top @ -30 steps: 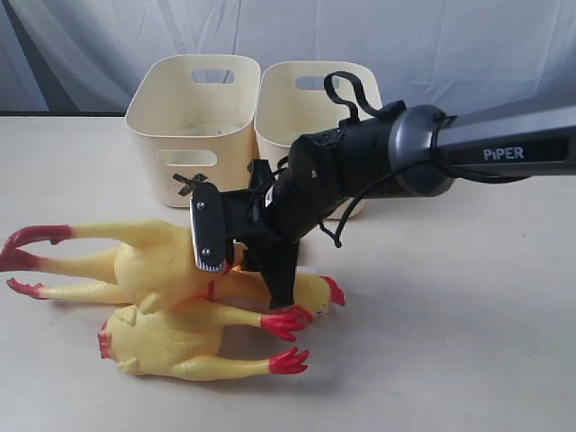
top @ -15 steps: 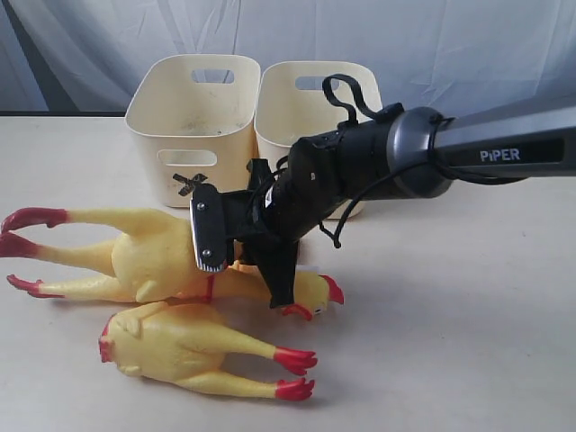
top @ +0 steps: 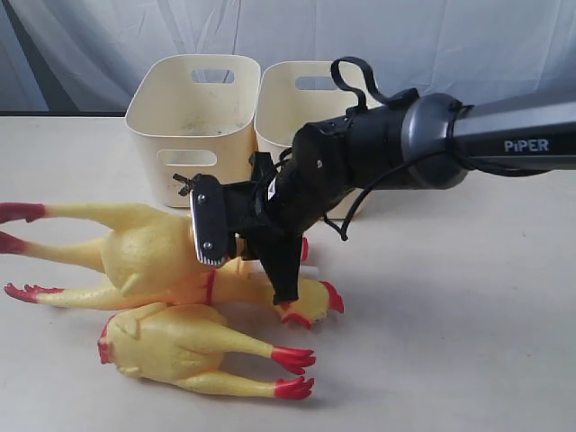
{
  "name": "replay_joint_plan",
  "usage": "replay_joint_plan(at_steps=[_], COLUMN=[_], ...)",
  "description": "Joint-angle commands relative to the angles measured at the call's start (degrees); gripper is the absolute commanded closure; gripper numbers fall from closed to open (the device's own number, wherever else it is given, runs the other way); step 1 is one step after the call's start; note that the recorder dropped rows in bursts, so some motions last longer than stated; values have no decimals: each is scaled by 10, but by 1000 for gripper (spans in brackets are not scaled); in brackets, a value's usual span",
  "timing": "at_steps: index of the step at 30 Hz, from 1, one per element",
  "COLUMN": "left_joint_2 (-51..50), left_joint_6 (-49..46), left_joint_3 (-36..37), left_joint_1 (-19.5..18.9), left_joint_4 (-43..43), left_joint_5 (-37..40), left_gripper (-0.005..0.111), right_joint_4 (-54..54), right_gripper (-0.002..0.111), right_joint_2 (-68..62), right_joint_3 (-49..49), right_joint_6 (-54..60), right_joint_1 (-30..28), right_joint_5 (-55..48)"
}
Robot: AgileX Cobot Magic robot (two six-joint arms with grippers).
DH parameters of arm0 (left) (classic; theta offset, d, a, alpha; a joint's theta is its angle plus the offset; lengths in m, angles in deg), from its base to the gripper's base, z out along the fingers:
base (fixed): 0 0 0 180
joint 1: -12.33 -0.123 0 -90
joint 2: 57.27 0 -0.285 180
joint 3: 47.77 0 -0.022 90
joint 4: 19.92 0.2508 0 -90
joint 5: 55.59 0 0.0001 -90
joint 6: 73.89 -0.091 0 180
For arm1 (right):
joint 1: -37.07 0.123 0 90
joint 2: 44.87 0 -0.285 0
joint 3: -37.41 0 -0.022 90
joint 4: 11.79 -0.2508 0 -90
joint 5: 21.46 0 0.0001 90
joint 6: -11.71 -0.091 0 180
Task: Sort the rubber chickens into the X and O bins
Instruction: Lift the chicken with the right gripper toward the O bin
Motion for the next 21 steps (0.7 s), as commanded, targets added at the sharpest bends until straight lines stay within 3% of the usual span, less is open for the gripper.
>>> replay_joint_plan(at_steps=[1, 5, 21], left_joint_2=[3, 3, 3], left_joint_6=[2, 2, 2], left_joint_3=[-4, -4, -4], left_joint_1=[1, 1, 1], left_joint_4=[-6, -6, -6], left_joint_5=[-6, -5, -5], left_gripper=[106, 106, 106], right_joint_4=[-4, -5, -66], right_gripper=[109, 109, 109], right_joint_2=[38, 63, 147], right_joint_3=[0, 0, 0], right_joint_6=[-38, -65, -358], right_joint_1=[-2, -2, -2], right_joint_5=[-4, -14, -112])
